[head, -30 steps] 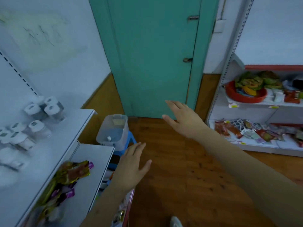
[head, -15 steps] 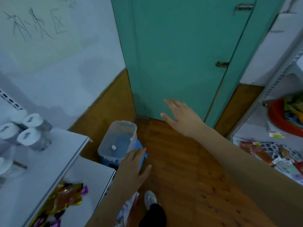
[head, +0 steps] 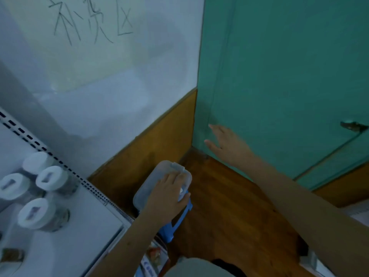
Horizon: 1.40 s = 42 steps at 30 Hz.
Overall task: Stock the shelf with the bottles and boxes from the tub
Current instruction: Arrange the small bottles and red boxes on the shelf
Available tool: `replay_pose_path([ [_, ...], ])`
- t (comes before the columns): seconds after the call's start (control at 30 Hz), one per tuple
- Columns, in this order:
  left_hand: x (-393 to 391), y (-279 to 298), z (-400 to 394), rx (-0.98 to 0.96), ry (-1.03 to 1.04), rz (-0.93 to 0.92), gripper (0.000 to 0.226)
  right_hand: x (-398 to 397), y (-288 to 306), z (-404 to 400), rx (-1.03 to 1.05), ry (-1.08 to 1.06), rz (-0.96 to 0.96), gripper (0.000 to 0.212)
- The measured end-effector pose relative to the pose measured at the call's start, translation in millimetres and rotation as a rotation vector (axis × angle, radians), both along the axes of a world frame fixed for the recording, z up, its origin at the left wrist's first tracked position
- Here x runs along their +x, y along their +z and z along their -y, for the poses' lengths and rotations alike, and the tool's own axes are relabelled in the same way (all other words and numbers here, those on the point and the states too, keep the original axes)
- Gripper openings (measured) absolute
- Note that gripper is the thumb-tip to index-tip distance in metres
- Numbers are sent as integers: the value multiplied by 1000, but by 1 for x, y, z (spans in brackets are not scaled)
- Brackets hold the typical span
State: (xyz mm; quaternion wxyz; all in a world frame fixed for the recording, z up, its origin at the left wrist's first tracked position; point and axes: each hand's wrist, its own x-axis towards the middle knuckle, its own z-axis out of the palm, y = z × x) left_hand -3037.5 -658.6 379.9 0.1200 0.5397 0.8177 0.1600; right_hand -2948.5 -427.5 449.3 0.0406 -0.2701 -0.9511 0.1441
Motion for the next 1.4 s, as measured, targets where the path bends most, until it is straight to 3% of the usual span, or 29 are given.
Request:
replay_pose_path([
  [0.33,-70,-40,-43,-96,362,122,63,-182,-62,-69,-35,312,122,66],
  [0.6,-113,-84,-64,-229,671,285,63,-280,-140,-70,-149,593,370,52],
  [0.77,-120,-147,-64,-355,885,386,95,-292,-224,-68,-258,708,493,53],
  [0.97,-115,-246,-67,-510,1022,645,65,-268,-338,-66,-338,728,676,58],
  [1.13,-114,-344,-73,-605,1050,833,62,-260,-430,-61,-371,674,871,57],
  [1.27,-128,-414,-77,-550,1179,912,64,-250,-485,-59,-327,673,944,52],
  [1.4,-154,-471,-85,-376,1423,951,69,-241,-529,-59,-249,692,992,40],
])
